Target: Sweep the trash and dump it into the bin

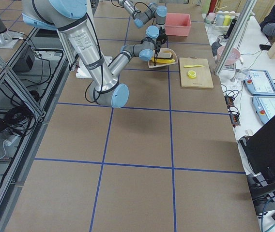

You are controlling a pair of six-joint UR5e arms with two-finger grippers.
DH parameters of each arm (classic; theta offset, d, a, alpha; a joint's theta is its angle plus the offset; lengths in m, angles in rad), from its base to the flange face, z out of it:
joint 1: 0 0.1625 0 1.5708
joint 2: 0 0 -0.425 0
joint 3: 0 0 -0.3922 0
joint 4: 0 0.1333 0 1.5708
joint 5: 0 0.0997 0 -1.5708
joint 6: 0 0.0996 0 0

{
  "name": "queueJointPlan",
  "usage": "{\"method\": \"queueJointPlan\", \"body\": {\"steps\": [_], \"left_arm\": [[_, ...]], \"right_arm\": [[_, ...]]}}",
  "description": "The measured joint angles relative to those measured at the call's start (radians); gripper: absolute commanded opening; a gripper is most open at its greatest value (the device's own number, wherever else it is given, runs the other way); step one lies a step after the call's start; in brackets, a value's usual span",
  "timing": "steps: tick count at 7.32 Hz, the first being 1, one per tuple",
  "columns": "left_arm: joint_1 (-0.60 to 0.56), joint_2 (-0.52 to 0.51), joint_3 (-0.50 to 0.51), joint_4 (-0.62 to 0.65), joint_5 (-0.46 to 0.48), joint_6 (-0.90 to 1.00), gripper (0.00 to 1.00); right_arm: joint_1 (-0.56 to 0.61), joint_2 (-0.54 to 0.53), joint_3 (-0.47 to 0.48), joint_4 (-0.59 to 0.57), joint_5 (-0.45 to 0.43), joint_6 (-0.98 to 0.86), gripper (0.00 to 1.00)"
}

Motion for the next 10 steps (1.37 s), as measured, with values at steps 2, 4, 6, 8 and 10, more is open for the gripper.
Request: {"method": "queueJointPlan", "body": {"steps": [2, 4, 6, 8, 10], "left_arm": [[-0.015, 0.003, -0.004, -0.058, -0.005, -0.028, 0.00], [-0.036, 0.010, -0.004, -0.119, -0.022, -0.067, 0.00], [-0.091, 0.026, -0.008, -0.138, -0.110, -0.088, 0.00], [-0.163, 0.079, -0.047, -0.138, -0.210, -0.093, 0.00], [-0.270, 0.153, -0.102, -0.130, -0.318, -0.087, 0.00]], "right_arm": [[0.054, -0.027, 0.031, -0.044, 0.041, -0.033, 0.00], [0.169, -0.096, 0.034, -0.051, 0.149, -0.142, 0.00], [0.283, -0.173, 0.035, -0.053, 0.269, -0.237, 0.00], [0.382, -0.220, 0.037, -0.051, 0.389, -0.260, 0.00], [0.455, -0.273, 0.039, -0.052, 0.485, -0.262, 0.00]]}}
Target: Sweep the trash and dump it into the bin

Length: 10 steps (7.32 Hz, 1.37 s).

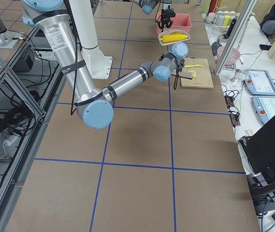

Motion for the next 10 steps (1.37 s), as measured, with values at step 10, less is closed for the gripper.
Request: {"method": "queueJointPlan", "body": {"steps": [10], "left_arm": [[-0.444, 0.271, -0.046, 0.151, -0.084, 0.484, 0.00]], "right_arm": [[0.128, -0.223, 0.025, 0.088, -0.080, -0.352, 0.00]]}}
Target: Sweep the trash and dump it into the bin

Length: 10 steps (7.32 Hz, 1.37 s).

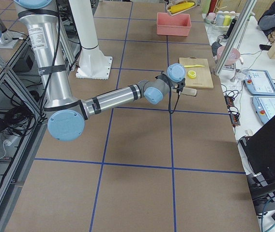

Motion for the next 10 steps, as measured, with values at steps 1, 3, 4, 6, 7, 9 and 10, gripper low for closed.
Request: {"method": "queueJointPlan", "body": {"steps": [1, 3, 4, 6, 7, 9, 10], "left_arm": [[-0.040, 0.041, 0.004, 0.002, 0.000, 0.079, 0.00], [-0.118, 0.093, 0.051, 0.006, 0.001, 0.245, 0.00], [-0.155, 0.101, 0.090, 0.008, 0.001, 0.330, 0.00], [-0.214, 0.105, 0.162, 0.027, 0.005, 0.466, 0.00], [-0.239, 0.104, 0.202, 0.032, 0.006, 0.508, 0.00], [-0.251, 0.071, 0.278, 0.043, 0.008, 0.538, 0.00], [-0.248, 0.038, 0.311, 0.061, 0.013, 0.540, 0.00]], "right_arm": [[0.000, -0.016, -0.002, -0.001, -0.033, -0.078, 0.00], [0.000, -0.042, -0.007, -0.005, -0.109, -0.264, 0.00], [0.000, -0.052, -0.008, -0.014, -0.149, -0.361, 0.00], [0.008, -0.056, 0.004, -0.135, -0.211, -0.590, 0.00], [0.018, -0.054, 0.029, -0.272, -0.224, -0.697, 0.00], [0.022, -0.023, 0.150, -0.708, -0.278, -0.853, 0.00], [0.023, -0.004, 0.200, -0.941, -0.312, -0.924, 0.00]]}}
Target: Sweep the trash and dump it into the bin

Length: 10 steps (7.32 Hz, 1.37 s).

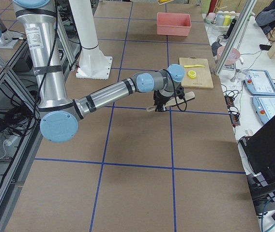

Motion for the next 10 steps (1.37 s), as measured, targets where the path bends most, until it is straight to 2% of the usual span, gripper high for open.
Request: {"method": "queueJointPlan", "body": {"steps": [1, 2, 3, 6, 8, 10], "left_arm": [[0.004, -0.047, 0.038, 0.033, 0.012, 0.002, 0.00], [0.012, -0.094, 0.075, 0.072, 0.026, 0.009, 0.00], [0.026, -0.130, 0.098, 0.112, 0.041, 0.019, 0.00], [0.069, -0.176, 0.113, 0.185, 0.092, 0.033, 0.00], [0.070, -0.249, 0.127, 0.298, 0.206, 0.090, 0.00], [0.077, -0.281, 0.130, 0.341, 0.258, 0.118, 0.00]], "right_arm": [[0.007, 0.017, 0.019, -0.190, -0.030, -0.056, 0.00], [0.013, 0.023, 0.013, -0.313, -0.058, -0.081, 0.00], [0.019, 0.023, -0.029, -0.379, -0.084, -0.092, 0.00], [0.024, 0.014, -0.178, -0.409, -0.136, -0.117, 0.00], [0.024, -0.004, -0.209, -0.393, -0.150, -0.167, 0.00], [0.023, -0.084, -0.214, -0.274, -0.152, -0.198, 0.00]]}}
